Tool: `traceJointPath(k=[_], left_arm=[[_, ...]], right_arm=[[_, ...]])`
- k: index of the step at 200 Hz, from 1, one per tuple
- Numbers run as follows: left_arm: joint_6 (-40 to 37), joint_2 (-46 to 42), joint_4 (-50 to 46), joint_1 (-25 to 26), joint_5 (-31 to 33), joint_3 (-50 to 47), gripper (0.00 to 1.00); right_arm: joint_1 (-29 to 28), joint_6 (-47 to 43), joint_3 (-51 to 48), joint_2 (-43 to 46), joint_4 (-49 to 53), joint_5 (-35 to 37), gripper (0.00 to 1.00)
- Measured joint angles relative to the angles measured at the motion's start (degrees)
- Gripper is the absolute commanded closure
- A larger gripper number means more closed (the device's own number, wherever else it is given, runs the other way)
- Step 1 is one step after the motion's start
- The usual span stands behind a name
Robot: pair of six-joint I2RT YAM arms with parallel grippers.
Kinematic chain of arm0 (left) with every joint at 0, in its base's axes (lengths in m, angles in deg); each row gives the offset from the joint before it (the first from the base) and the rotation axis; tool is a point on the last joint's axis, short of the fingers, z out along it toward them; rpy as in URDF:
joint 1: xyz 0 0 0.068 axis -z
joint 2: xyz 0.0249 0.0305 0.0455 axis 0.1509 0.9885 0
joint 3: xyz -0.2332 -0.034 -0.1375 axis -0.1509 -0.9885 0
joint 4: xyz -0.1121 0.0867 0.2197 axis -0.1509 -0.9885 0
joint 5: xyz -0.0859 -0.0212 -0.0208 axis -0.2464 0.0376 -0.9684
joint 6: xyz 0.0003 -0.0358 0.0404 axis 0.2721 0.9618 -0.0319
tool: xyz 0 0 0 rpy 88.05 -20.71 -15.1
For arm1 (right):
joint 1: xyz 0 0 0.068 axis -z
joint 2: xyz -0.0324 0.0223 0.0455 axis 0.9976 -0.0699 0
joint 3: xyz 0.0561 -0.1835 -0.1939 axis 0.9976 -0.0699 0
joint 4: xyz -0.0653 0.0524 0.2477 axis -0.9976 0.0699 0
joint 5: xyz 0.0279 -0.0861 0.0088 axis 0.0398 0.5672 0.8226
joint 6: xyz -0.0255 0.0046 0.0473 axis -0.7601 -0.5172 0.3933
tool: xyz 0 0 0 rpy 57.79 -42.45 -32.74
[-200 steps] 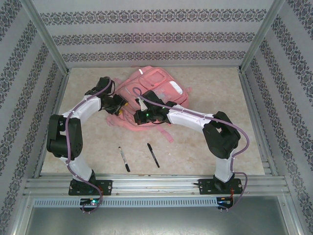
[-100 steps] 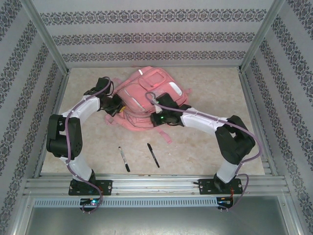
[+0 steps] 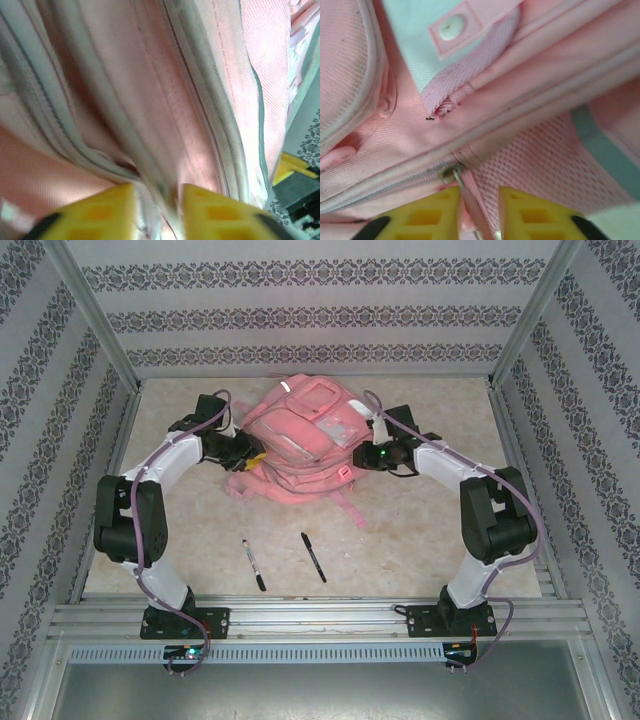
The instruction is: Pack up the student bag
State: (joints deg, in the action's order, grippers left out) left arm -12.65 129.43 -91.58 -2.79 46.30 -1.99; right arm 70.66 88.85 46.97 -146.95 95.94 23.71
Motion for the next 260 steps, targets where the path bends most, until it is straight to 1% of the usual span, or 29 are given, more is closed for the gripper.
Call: traceJointPath(k=[8, 11, 23, 24, 25, 26, 27, 28, 31, 42, 58, 71, 76, 104, 125, 147, 173, 187, 201, 217, 236, 260], left_arm=[[-1.6, -1.4, -1.0, -0.3, 0.2, 0.0, 0.48], [-2.3, -2.0, -1.5, -0.4, 0.1, 0.0, 0.47], [-6.6, -5.0, -3.3, -0.5, -0.1, 0.1, 0.44], [-7.0, -5.2, -3.5, -0.5, -0.2, 0.2, 0.44], [-7.8, -5.6, -3.8, -0.4, -0.2, 0.3, 0.44], [-8.1, -5.8, -4.0, -0.4, -0.1, 0.3, 0.43], [-8.3, -5.9, -4.2, -0.3, -0.1, 0.3, 0.43], [-8.8, -6.3, -4.5, -0.3, -0.1, 0.5, 0.42], [-10.4, -7.1, -5.3, -0.1, -0.1, 0.8, 0.41], [-15.4, -9.6, -8.3, 1.2, 1.0, 2.5, 0.39], [-22.8, -12.6, -11.3, 4.8, 4.0, 5.2, 0.31], [-26.9, -13.6, -13.0, 8.1, 7.2, 7.2, 0.30], [-28.2, -13.4, -13.7, 9.4, 8.5, 8.2, 0.32], [-32.6, -6.6, -16.0, 14.6, 15.6, 15.8, 0.39], [-34.9, -0.2, -16.1, 17.1, 20.8, 19.5, 0.40], [-38.3, 5.5, -16.7, 19.9, 24.4, 22.5, 0.35], [-43.5, 10.3, -18.2, 23.8, 27.7, 25.5, 0.33], [-46.1, 12.8, -19.6, 25.8, 29.1, 28.0, 0.32], [-47.7, 14.6, -19.9, 27.2, 29.9, 29.6, 0.31], [-49.0, 15.2, -20.0, 28.5, 31.8, 29.5, 0.30], [-49.9, 15.2, -20.0, 29.1, 33.9, 29.5, 0.30], [-50.9, 15.4, -20.0, 29.3, 35.8, 29.5, 0.28]], right_arm=[[1.1, -0.1, -0.3, 1.0, 0.7, 1.7, 0.60], [1.5, 0.0, -0.5, 1.5, 1.0, 2.2, 0.54], [2.7, -0.7, -1.7, 4.7, 2.6, 5.2, 0.39], [2.9, -0.6, -1.8, 5.2, 2.8, 5.7, 0.32], [2.9, -0.4, -1.9, 5.5, 2.8, 5.8, 0.18], [3.0, -0.4, -2.0, 5.7, 2.9, 6.1, 0.10], [3.0, -0.9, -2.2, 6.2, 3.1, 6.4, 0.06], [3.1, -1.1, -2.3, 6.4, 3.2, 6.6, 0.04], [3.2, -1.1, -2.6, 7.5, 3.5, 7.2, 0.02], [3.2, -2.7, -3.5, 11.5, 5.0, 9.6, 0.02], [3.0, -5.3, -3.7, 16.7, 6.3, 12.7, 0.02], [2.7, -7.5, -3.7, 20.5, 6.8, 16.0, 0.02], [2.6, -8.1, -3.7, 21.9, 6.7, 17.4, 0.02], [2.8, -11.0, -7.0, 30.6, 3.1, 24.9, 0.02], [5.9, -9.7, -11.4, 36.9, -0.3, 27.5, 0.02], [9.6, -7.8, -15.3, 40.0, -1.9, 27.2, 0.02], [9.8, -4.6, -17.1, 40.0, -0.4, 24.2, 0.03], [9.0, -1.7, -18.0, 40.0, 0.4, 22.1, 0.12], [7.4, 0.5, -19.4, 40.0, 1.3, 19.1, 0.16], [4.6, 1.9, -20.8, 39.8, 3.5, 15.9, 0.16], [1.9, 2.6, -22.2, 39.6, 5.4, 13.7, 0.19], [1.3, 3.0, -24.5, 39.7, 6.0, 12.1, 0.21]])
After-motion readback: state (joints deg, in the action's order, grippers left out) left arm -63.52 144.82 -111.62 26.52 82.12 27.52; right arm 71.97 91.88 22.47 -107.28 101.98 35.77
